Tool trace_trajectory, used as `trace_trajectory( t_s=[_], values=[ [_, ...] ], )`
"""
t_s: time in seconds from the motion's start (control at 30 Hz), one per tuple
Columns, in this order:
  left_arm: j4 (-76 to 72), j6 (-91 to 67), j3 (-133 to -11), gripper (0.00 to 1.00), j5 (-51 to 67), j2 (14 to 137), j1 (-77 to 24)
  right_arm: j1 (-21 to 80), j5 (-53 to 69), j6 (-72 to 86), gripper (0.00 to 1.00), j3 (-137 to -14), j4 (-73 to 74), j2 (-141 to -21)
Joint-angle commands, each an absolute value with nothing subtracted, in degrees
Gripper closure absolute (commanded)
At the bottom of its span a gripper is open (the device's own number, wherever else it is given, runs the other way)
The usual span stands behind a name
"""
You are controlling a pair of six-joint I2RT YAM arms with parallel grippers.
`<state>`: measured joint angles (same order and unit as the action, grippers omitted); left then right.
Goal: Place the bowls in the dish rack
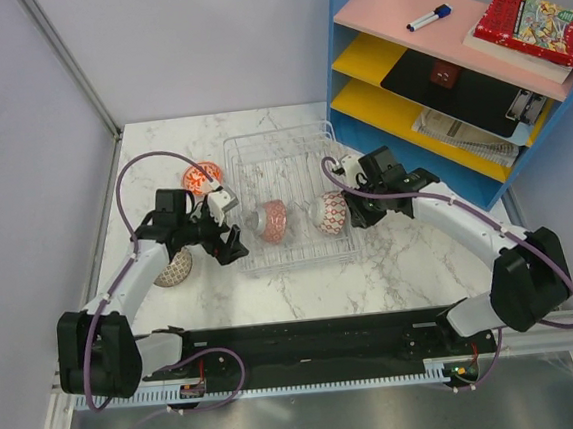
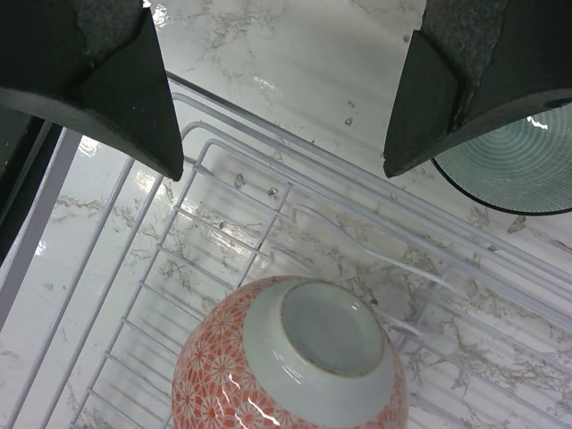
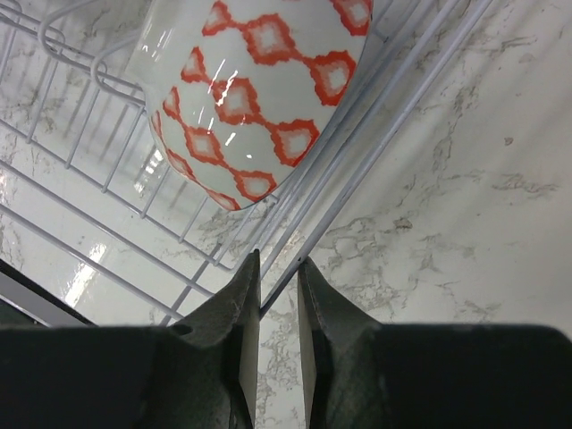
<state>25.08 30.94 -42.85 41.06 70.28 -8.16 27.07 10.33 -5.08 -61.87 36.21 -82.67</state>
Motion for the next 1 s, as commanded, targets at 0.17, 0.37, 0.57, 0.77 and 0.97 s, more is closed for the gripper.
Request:
trace_trajectory(
  t_s=[0.17, 0.37, 0.57, 0.77, 0.97],
  values=[
    [27.77, 33.92, -42.63, 0.00, 43.33, 70.13, -10.11, 28.65, 14.42, -9.41, 0.83, -56.60, 40.61, -75.41],
    [25.93, 33.40, -43.15, 0.00, 42.89, 74.79, -11.42, 28.65, 14.68, -8.70, 0.85, -55.11, 40.78, -74.27],
    [24.26, 32.52, -46.49, 0.00, 42.54, 79.01, -12.65, 28.74, 16.43, -9.49, 0.87, -54.58, 42.27, -73.30],
    [23.99, 31.29, -50.80, 0.00, 41.92, 83.14, -14.59, 29.09, 16.79, -10.02, 0.89, -54.05, 42.63, -71.37],
    [23.73, 30.15, -53.08, 0.00, 40.96, 84.55, -17.40, 29.53, 16.17, -10.46, 0.86, -53.88, 42.63, -71.02]
  ],
)
